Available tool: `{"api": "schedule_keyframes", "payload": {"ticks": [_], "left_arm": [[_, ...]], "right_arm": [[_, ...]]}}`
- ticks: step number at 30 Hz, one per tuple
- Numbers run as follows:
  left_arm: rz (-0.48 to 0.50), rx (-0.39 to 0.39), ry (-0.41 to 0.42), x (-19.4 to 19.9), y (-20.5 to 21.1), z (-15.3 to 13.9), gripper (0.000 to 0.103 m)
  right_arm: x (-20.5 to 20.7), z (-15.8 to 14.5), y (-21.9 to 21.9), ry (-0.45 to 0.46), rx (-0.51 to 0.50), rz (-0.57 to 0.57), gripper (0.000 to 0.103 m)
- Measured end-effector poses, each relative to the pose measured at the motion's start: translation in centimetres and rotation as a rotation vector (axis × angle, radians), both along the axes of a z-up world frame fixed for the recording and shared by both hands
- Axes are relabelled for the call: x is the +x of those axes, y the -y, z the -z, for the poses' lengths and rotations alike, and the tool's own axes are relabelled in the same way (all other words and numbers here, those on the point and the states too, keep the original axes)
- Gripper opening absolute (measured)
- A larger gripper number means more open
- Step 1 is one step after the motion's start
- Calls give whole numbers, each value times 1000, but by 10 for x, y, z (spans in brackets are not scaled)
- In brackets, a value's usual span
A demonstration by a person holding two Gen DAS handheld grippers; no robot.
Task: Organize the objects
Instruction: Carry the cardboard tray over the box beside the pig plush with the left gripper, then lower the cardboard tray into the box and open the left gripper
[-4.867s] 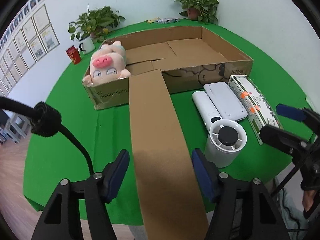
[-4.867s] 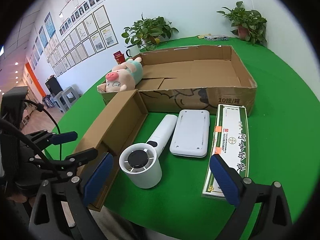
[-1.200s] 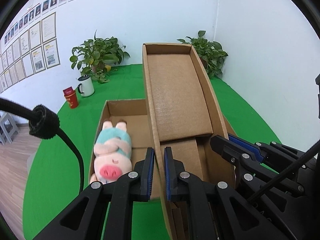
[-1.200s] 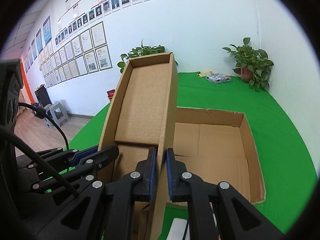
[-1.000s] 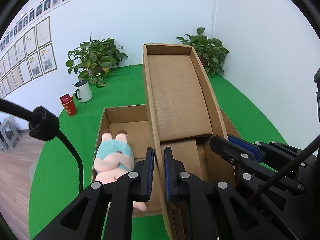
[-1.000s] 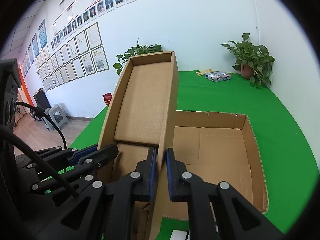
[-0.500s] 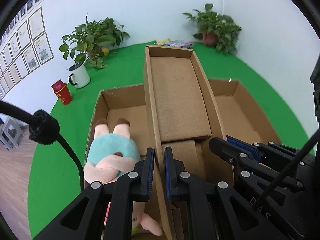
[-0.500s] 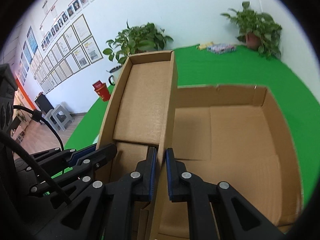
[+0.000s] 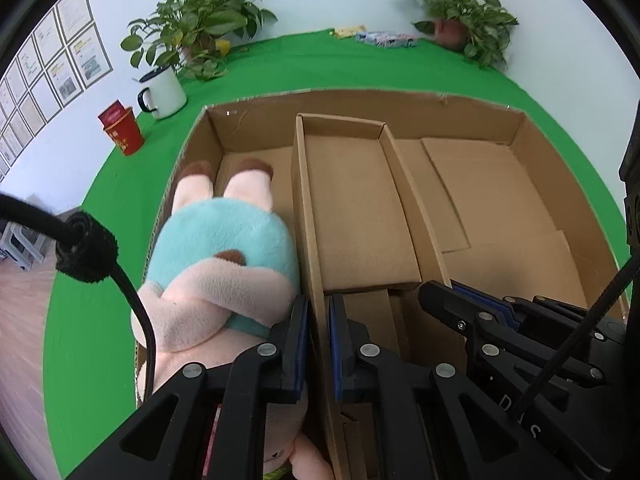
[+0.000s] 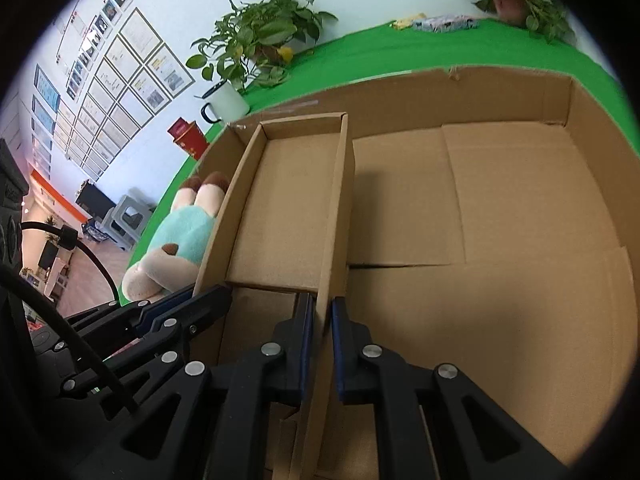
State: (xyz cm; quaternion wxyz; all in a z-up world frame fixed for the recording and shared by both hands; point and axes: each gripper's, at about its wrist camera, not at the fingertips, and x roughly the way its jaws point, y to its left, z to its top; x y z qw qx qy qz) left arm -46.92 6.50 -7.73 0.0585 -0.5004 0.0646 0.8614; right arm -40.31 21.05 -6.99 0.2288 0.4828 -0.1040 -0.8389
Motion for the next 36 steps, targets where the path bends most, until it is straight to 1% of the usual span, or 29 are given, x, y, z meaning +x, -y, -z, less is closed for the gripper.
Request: {"api": "schedule_keyframes", "payload": {"ticks": [7,13,18,21,24,26,27,29,31,32,33,34,35,36], "left_arm": [[-13,-1,12,3,3,3,8],[2,16,1,14,7,-8,11],[13,10,-40,34,11,-20,11],[17,20,-64,48,14,-28,11],[14,25,-82,58,17,-34,12],[10,21,-99,66,19,-37,12],[8,21,-104,69,20,-38,12],[7,27,-107,76,22,-39,12],[6,29,-114,82,25,-40,12],[1,32,-118,84,27,-41,13],[-3,40,-123,87,29,-42,16],[-9,50,-130,91,32,-44,19],[-13,57,-136,94,32,-46,26],[-17,61,-141,95,32,-48,35]], "right_arm": [[-2,5,-6,31,-11,-9,9],[2,5,-7,20,12,-18,9],[-1,4,-3,19,23,-21,9],[-2,4,-1,15,29,-29,10],[-5,4,0,28,21,-37,14],[-6,4,1,26,11,-45,15],[-6,4,1,20,7,-49,17],[-4,3,-2,11,-7,-55,31],[0,-4,-6,-24,-18,-51,53],[2,-8,-8,-47,-21,-50,58],[5,-12,-11,-71,-12,-43,67],[8,-17,-14,-93,0,-30,71],[11,-20,-17,-106,4,-21,73],[15,-24,-22,-121,8,-14,76]]}}
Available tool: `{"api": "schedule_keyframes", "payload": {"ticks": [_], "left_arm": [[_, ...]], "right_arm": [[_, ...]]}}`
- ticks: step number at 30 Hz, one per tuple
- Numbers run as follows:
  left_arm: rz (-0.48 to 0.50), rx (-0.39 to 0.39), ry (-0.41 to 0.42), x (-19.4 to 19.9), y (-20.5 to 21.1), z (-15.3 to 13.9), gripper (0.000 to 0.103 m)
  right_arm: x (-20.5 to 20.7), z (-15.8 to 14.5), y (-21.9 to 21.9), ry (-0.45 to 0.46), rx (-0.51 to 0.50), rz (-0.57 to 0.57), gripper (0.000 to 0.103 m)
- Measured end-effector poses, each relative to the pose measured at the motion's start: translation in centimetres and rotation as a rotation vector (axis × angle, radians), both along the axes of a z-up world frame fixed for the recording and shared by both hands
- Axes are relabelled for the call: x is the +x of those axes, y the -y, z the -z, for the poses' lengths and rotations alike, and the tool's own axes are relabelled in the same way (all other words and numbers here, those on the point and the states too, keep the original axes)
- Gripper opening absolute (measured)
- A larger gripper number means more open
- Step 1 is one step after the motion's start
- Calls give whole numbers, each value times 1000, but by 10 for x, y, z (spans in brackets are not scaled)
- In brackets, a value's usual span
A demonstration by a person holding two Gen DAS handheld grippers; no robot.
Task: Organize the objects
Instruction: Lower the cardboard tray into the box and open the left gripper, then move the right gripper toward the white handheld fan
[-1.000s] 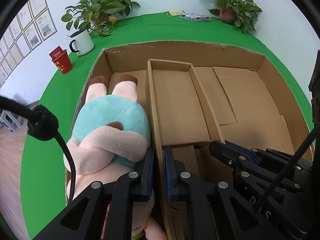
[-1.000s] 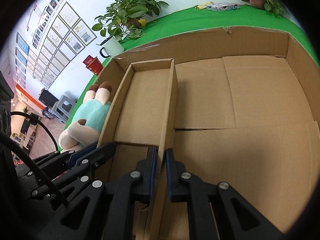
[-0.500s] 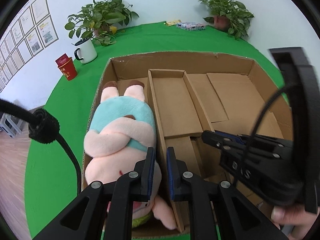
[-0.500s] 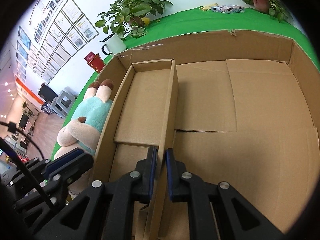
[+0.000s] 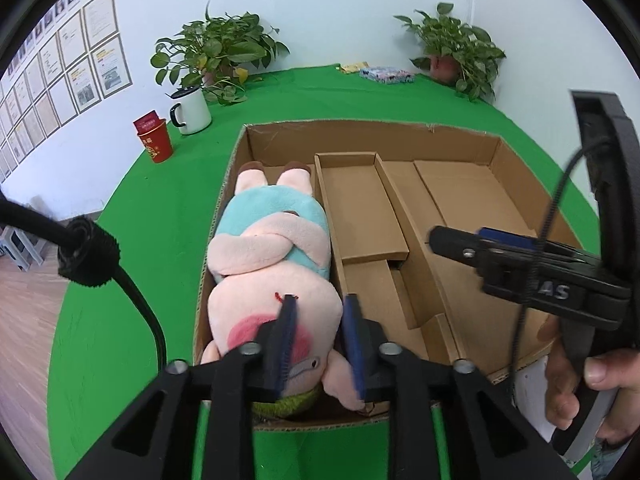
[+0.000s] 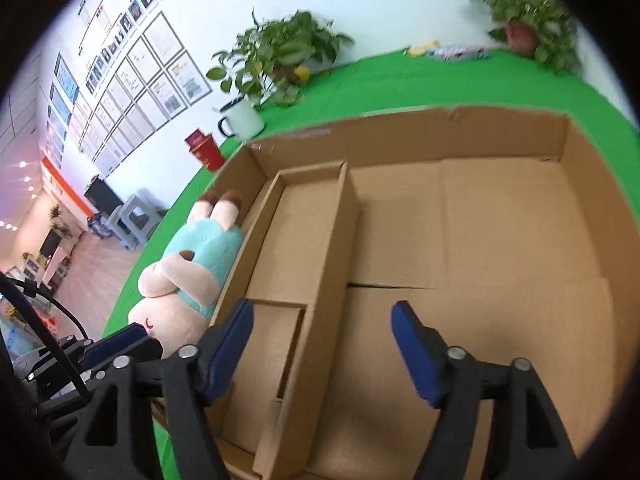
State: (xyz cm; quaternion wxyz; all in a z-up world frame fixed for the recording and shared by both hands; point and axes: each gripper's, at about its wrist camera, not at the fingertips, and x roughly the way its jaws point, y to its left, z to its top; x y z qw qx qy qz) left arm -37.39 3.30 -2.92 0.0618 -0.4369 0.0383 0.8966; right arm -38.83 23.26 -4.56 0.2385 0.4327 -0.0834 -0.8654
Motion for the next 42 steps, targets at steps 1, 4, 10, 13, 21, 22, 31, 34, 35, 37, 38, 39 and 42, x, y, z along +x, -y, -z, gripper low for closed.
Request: {"api": "schedule_keyframes", "payload": {"ticks": [1,4,10,13,21,22,31,34,35,37,38,39,42], "left_arm": [[0,2,-11,5,0,-3,39],[9,-2,-63,22,-6,-14,48],[2,-38,-202,66,-22,-40,79],[-8,-20,-250,89,-30,-52,84],[10,-34,-284,133,-56,-70,86],[14,-38,-288,138,-59,-72,86],[49,-6,-313,179,-77,-87,87],[46,4,-316,190,-77,-90,87],[46,6,-318,192,-77,-90,87],[39,16,-318,200,-78,-91,87],[38,23,-315,200,-78,-91,87],[37,29,-314,204,-79,-91,87],[40,27,-317,210,-81,-91,87]], "right_arm": [[2,-2,-2,-7,7,5,79],[15,-9,-12,-39,51,26,80],[61,-26,-33,-123,146,82,85],[89,-34,-46,-160,173,115,86],[145,-50,-78,-257,218,176,96],[149,-51,-81,-263,216,182,103],[181,-66,-102,-330,195,233,102],[188,-65,-106,-332,173,237,102],[192,-64,-106,-333,166,228,102],[198,-63,-105,-340,157,210,102],[199,-62,-103,-340,155,205,102],[201,-61,-102,-339,150,195,102],[207,-60,-98,-349,166,177,102]]}}
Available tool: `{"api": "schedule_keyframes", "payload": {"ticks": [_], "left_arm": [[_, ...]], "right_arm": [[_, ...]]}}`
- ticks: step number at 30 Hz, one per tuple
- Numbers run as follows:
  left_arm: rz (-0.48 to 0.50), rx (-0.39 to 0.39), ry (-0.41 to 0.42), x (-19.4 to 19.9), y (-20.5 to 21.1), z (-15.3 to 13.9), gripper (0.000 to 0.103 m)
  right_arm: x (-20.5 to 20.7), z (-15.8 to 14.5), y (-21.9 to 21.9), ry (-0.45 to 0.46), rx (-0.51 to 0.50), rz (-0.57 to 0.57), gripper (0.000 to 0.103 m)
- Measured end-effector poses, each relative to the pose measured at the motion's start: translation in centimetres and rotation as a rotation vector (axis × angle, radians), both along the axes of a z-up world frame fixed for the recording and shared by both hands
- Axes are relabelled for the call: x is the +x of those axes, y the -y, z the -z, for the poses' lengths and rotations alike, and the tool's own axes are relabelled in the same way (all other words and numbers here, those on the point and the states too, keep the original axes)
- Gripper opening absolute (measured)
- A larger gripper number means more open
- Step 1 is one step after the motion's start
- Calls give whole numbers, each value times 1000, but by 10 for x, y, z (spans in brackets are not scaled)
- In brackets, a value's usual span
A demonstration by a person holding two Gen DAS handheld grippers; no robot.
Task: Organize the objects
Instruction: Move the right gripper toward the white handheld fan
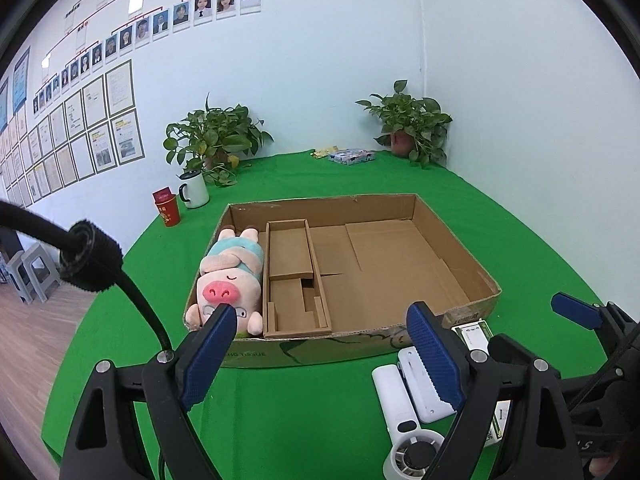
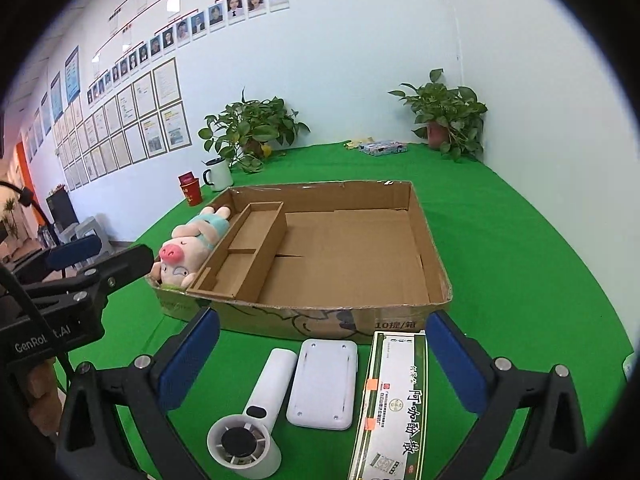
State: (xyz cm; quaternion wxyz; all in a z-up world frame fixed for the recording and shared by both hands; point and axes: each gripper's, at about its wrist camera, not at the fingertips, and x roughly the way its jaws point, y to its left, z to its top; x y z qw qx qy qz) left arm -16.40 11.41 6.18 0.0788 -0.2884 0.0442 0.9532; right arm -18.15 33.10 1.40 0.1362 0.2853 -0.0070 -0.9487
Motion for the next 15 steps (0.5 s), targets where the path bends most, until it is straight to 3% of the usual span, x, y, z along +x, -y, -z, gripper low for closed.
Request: {"api": "schedule_keyframes", "payload": {"ticks": [15], "left_arm": [[6,38,30,0,-1,9,87]], "right_arm": [[7,10,-5,-19,-16,-36,102]]}}
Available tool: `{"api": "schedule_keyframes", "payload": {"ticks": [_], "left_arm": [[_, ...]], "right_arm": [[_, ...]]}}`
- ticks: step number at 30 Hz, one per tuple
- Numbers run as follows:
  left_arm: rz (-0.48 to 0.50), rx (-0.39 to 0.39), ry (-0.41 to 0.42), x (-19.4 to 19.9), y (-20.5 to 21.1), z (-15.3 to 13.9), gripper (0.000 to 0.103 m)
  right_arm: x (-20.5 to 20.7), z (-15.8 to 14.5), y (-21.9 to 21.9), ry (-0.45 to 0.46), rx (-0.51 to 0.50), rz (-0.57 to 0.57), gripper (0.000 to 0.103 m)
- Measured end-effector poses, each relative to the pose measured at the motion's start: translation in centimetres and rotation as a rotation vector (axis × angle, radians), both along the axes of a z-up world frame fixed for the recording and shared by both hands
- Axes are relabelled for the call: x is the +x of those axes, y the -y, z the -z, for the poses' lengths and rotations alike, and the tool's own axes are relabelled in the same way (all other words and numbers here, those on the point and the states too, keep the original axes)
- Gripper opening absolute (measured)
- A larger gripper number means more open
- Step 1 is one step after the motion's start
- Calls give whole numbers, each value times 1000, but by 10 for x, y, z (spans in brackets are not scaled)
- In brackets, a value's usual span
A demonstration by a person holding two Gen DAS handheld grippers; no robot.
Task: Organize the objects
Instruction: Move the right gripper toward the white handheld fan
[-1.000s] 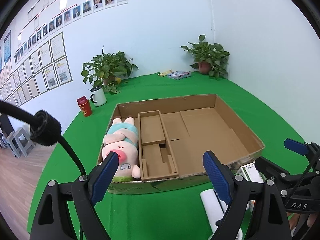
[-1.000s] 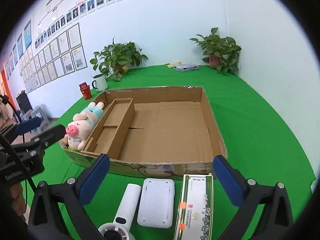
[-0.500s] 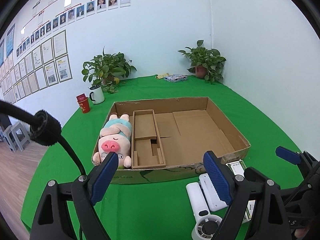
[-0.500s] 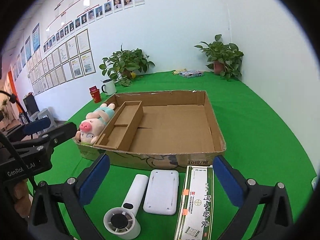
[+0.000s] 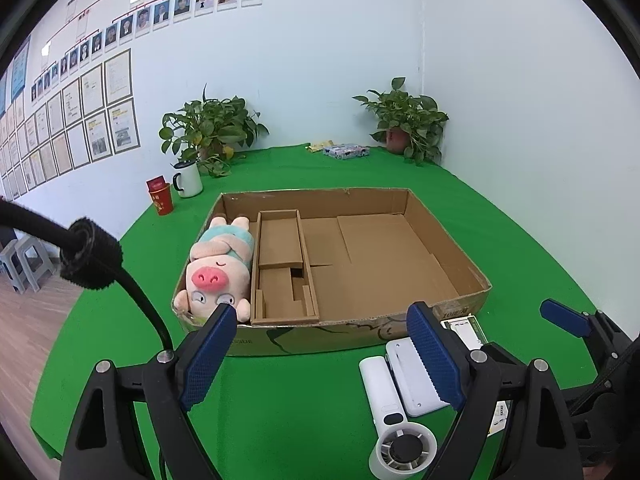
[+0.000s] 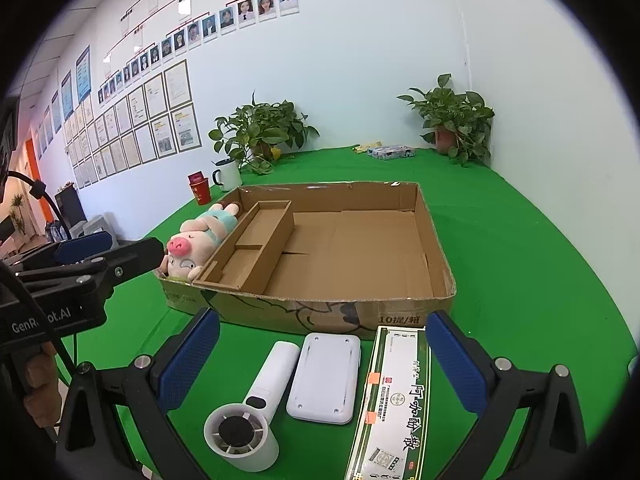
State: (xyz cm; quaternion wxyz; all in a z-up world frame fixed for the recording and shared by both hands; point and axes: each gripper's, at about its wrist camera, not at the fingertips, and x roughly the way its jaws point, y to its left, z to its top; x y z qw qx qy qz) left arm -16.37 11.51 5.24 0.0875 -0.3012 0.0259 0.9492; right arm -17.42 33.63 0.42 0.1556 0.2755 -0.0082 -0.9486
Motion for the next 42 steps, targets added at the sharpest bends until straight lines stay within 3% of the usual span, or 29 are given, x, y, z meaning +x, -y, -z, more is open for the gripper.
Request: {"api": "schedule_keyframes", "payload": {"ticks": [8,16,29,32,38,42], "left_arm": [[21,42,99,-14,11,31,87],[47,177,305,-33,30,81,87],[173,373,461,-47,37,122,85],[204,388,502,-54,30,132,79],[286,439,586,-70,13,149,76],[313,460,622,-81,2,153,76]], "right_arm": [[2,19,1,35,-4,-46,102],[15,33,1,26,-29,-154,103],[33,50,32,120,7,-352,100],[39,56,45,154,36,-386,100],[41,69,59,205,78,-333,88],[40,76,60,224,77,-319,74]]}}
